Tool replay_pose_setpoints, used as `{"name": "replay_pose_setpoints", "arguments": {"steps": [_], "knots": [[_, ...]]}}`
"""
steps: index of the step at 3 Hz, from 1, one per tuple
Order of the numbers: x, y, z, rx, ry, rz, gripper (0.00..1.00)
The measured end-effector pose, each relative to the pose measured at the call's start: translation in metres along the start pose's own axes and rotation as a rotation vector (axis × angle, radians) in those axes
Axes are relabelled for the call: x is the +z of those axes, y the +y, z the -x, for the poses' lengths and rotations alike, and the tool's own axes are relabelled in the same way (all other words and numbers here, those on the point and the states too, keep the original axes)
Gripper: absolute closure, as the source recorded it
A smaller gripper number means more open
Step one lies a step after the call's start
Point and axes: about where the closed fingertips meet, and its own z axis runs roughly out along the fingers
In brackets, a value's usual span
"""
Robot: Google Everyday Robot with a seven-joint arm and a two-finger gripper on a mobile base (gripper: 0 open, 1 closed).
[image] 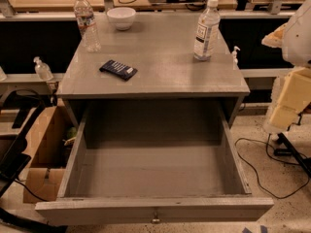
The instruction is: Place rxbar blueberry into top drawer
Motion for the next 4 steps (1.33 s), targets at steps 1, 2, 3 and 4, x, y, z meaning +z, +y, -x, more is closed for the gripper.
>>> {"name": "replay_pose_setpoints", "arguments": {"steps": [1,2,3,4], "knots": [[0.000,0.000,0.000,0.000,0.000,0.000,0.00],[0.011,-0.011,0.022,-0.005,-0.085,0.007,0.00],[0.041,-0.031,0.060,0.041,-0.285,0.029,0.00],[0.057,-0.052,0.099,0.098,-0.505,0.004,0.00]]}}
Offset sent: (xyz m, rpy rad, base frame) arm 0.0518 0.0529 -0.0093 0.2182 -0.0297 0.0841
